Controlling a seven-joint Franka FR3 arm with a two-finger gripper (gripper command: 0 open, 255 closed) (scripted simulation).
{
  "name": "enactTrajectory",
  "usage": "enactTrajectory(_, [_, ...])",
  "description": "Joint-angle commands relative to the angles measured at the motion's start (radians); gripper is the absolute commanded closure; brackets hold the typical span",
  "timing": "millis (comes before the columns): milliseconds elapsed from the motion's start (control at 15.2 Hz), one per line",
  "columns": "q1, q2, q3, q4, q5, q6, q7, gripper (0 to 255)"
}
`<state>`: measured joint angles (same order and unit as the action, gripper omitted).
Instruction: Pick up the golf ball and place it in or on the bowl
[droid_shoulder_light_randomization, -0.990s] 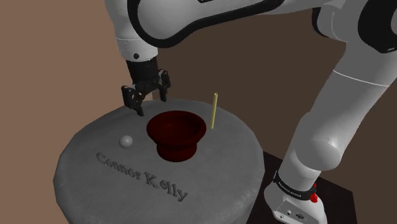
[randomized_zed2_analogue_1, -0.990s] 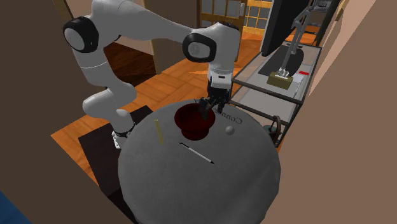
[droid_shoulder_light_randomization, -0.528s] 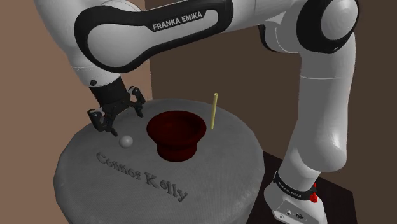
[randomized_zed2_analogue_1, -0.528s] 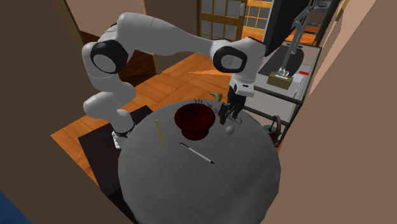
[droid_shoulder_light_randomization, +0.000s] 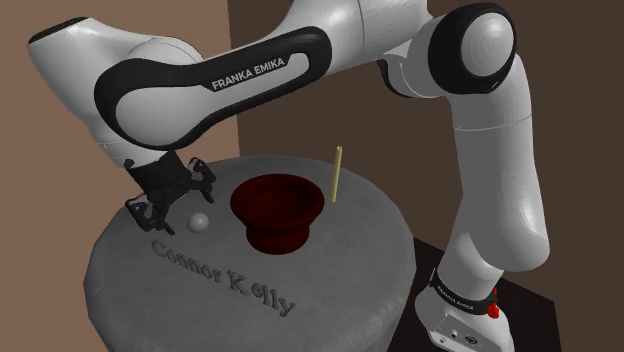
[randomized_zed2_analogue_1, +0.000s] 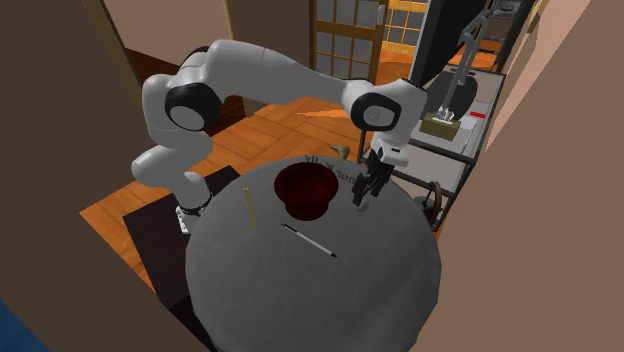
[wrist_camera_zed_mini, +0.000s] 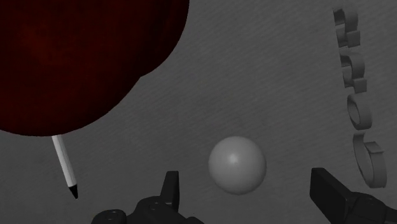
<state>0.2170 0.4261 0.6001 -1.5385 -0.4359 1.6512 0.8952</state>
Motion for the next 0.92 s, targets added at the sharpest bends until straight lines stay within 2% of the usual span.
enactTrajectory(0, [-0.005,0.003,-0.002,-0.023,-0.004,0.025,0.004,0])
enactTrajectory(66, [-0.01,0.002,-0.004,-0.045,-0.005,0.046,0.007,0])
enactTrajectory(594, [-0.01,0.002,-0.004,-0.045,-0.005,0.046,0.007,0])
enactTrajectory(660, [-0.01,0.002,-0.004,-0.045,-0.005,0.046,0.007,255])
enactTrajectory(858, [-0.01,0.001,-0.004,-0.045,-0.005,0.046,0.007,255])
